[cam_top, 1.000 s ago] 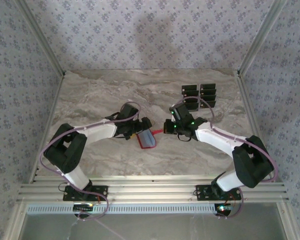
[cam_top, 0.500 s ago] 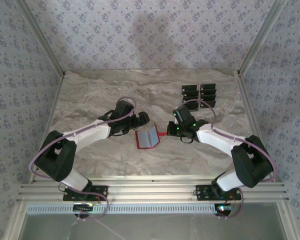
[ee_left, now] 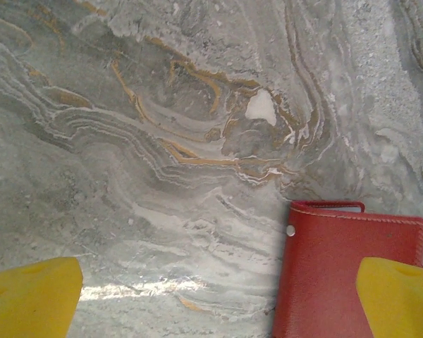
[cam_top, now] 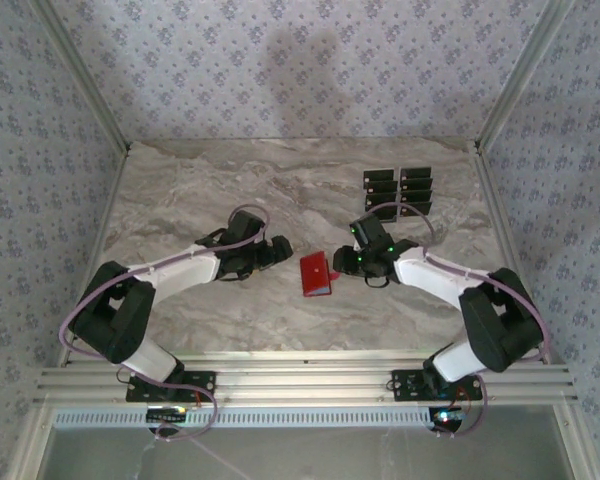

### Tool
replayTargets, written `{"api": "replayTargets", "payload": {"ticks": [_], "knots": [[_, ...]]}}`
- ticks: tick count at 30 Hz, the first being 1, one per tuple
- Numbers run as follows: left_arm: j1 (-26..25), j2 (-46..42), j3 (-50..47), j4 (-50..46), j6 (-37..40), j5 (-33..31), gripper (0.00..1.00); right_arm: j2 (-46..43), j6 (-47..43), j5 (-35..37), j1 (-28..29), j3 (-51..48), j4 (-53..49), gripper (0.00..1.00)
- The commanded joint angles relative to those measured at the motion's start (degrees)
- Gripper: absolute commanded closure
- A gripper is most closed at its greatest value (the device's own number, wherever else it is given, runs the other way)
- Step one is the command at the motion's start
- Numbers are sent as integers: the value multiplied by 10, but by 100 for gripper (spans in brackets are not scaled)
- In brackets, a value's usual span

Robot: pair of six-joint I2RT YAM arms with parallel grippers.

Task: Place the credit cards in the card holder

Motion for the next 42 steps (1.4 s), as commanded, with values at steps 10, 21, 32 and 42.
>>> {"api": "replayTargets", "payload": {"ticks": [10, 21, 32, 42], "knots": [[1, -8, 6, -17, 30, 5, 0, -8, 5, 26, 30, 29, -32, 59], [-1, 9, 18, -18, 31, 11, 0, 75, -4, 46, 26, 37, -10, 77], [-6, 11, 35, -23, 40, 28, 0, 3, 5, 21, 44, 53, -20, 100], [-23, 18, 55, -19, 37, 35, 0, -9, 25, 28, 63, 72, -28, 100]]}}
